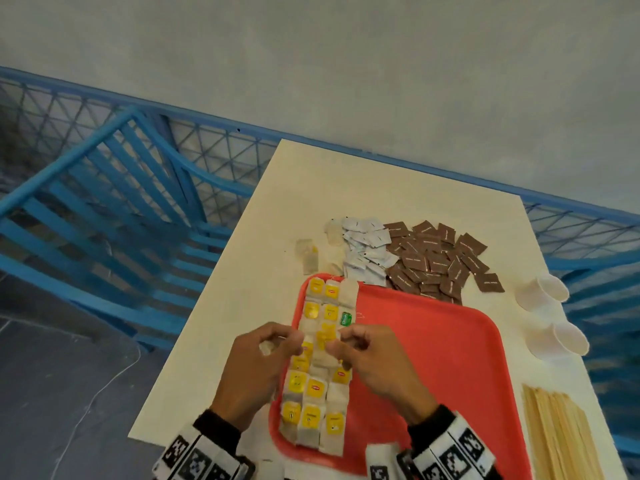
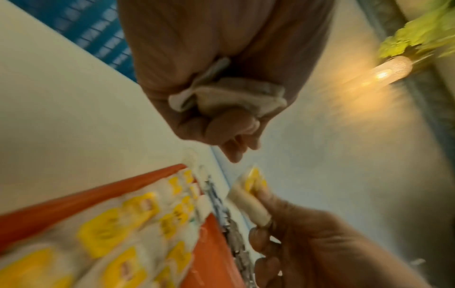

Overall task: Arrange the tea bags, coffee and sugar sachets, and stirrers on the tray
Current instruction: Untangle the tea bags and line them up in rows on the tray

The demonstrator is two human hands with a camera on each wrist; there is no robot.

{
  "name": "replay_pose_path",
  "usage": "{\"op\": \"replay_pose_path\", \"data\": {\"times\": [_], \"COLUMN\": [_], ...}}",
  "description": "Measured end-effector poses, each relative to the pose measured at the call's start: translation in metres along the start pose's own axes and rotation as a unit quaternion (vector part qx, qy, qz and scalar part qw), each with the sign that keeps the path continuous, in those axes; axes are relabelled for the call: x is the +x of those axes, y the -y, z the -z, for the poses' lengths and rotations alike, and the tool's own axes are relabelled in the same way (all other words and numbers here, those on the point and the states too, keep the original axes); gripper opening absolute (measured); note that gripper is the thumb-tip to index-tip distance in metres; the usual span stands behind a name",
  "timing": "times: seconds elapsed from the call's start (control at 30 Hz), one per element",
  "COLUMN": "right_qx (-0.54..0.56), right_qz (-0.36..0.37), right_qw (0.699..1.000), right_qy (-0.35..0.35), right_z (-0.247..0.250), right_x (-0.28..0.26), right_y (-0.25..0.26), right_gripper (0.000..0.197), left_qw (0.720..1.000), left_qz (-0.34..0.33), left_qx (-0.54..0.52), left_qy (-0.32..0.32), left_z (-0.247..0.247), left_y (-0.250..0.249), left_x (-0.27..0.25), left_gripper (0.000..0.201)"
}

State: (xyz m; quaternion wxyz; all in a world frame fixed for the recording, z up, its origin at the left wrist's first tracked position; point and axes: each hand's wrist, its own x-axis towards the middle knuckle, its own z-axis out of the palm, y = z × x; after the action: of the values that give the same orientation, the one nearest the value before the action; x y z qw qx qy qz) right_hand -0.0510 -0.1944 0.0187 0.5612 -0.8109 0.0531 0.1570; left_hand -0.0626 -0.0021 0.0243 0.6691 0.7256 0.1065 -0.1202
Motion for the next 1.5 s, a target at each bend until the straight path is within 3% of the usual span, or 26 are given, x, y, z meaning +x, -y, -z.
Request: {"op": "replay_pose_path", "data": {"times": [0.17, 0.37, 0.47, 0.7, 0.8, 0.9, 0.97, 1.17, 1.33, 1.43, 1.5], "right_qx": [-0.028, -0.051, -0.069, -0.191, -0.242, -0.329, -0.34, -0.25, -0.16, -0.15, -0.144], "right_qz": [-0.082, -0.104, -0.117, -0.104, -0.033, -0.012, 0.007, 0.141, 0.208, 0.204, 0.165], "right_qw": [0.995, 0.99, 0.989, 0.97, 0.961, 0.944, 0.94, 0.958, 0.964, 0.966, 0.971], "right_qy": [-0.05, -0.076, -0.066, -0.108, -0.127, -0.033, -0.009, -0.017, -0.046, -0.061, -0.098], "right_z": [-0.01, -0.021, -0.032, -0.035, -0.035, -0.041, -0.04, -0.008, 0.02, 0.025, 0.023], "right_x": [0.058, 0.112, 0.122, 0.123, 0.121, 0.11, 0.1, 0.033, -0.048, -0.08, -0.094], "right_y": [-0.037, -0.026, -0.03, -0.032, -0.029, -0.026, -0.022, 0.025, 0.052, 0.045, 0.037], "right_gripper": [0.022, 0.012, 0.016, 0.033, 0.016, 0.015, 0.014, 0.01, 0.005, 0.018, 0.032], "left_qw": [0.995, 0.994, 0.995, 0.993, 0.993, 0.989, 0.975, 0.884, 0.861, 0.87, 0.874], "left_qz": [0.091, 0.1, 0.096, 0.102, 0.104, 0.122, 0.152, 0.216, 0.24, 0.244, 0.245], "left_qx": [0.0, 0.008, 0.008, 0.027, 0.011, -0.075, -0.159, -0.411, -0.439, -0.417, -0.409], "left_qy": [-0.029, -0.043, -0.039, -0.049, -0.047, -0.033, -0.023, 0.049, 0.094, 0.095, 0.095], "left_z": [0.023, 0.03, 0.03, 0.033, 0.032, 0.029, 0.023, 0.0, -0.028, -0.051, -0.065], "left_y": [0.034, 0.035, 0.031, 0.032, 0.028, 0.018, 0.01, -0.011, -0.02, -0.023, -0.023], "left_x": [-0.007, -0.004, -0.003, -0.002, 0.001, 0.004, 0.007, 0.016, 0.008, -0.005, -0.014], "left_gripper": [0.015, 0.014, 0.013, 0.015, 0.018, 0.032, 0.04, 0.051, 0.041, 0.027, 0.024]}}
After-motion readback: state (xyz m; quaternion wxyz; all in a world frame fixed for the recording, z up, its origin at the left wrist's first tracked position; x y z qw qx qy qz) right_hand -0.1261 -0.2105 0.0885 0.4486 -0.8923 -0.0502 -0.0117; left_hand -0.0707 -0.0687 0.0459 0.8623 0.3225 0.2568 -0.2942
